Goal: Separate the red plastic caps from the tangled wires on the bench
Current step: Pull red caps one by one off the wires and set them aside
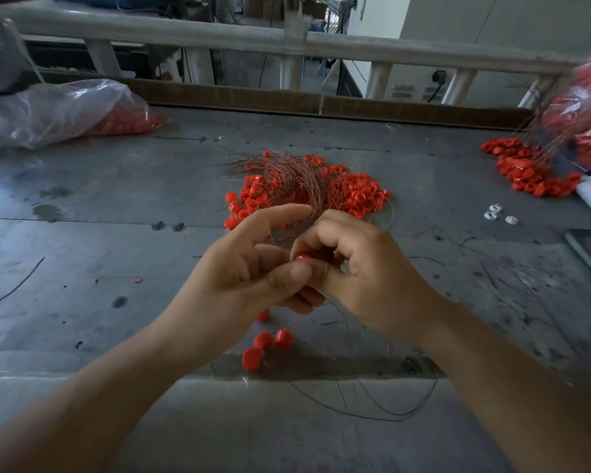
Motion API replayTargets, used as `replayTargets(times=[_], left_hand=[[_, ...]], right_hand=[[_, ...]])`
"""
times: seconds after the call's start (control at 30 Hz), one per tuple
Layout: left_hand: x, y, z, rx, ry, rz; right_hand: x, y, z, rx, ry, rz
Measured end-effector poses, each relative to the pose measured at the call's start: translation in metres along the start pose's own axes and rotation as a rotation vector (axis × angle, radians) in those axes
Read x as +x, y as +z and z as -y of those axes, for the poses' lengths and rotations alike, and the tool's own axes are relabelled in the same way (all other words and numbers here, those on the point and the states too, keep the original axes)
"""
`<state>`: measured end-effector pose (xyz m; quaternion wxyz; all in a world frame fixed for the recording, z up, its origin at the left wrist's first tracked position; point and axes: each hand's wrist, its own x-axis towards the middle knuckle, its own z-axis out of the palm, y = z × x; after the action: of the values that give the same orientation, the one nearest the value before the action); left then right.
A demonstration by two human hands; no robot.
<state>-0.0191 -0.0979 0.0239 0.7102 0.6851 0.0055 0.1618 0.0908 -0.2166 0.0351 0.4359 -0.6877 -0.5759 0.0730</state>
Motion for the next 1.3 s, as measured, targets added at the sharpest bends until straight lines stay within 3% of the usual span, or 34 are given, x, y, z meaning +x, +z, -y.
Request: replayTargets(times=[0.2, 0.37, 0.53, 0.67, 0.8, 0.9, 1.0, 1.13, 1.3], left_hand=[[0.006, -0.007, -0.005, -0.236, -0.091, -0.039], [0.010, -0.011, -0.009, -0.406, -0.097, -0.132], [0.010, -0.017, -0.009, -0.382, -0.067, -0.122], [0.008, -0.017, -0.004, -0.145, -0.109, -0.164], [0.007, -0.013, 0.010, 0.583, -0.097, -0.235], [0.006, -0.011, 0.013, 0.898, -0.062, -0.117], [0.006, -0.010, 0.014, 0.988, -0.096, -0.005], [0.006, -0.009, 0.013, 0.978, -0.105, -0.005], [0.014, -0.025, 0.012, 0.949, 0.013, -0.268]], right_hand=[[0.000, -0.009, -0.002, 0.279, 0.217, 0.082], [0.001, -0.014, -0.001, 0.308, 0.257, 0.091], [0.001, -0.031, -0.001, 0.270, 0.260, 0.036], [0.000, -0.040, -0.006, 0.142, 0.320, 0.108], [0.000, -0.037, -0.014, -0.213, 0.345, 0.225], [0.001, -0.031, -0.016, -0.317, 0.372, 0.345], [0.000, -0.027, -0.019, -0.391, 0.378, 0.446], [-0.001, -0.023, -0.021, -0.418, 0.384, 0.515], [0.000, -0.029, -0.020, -0.351, 0.396, 0.411]])
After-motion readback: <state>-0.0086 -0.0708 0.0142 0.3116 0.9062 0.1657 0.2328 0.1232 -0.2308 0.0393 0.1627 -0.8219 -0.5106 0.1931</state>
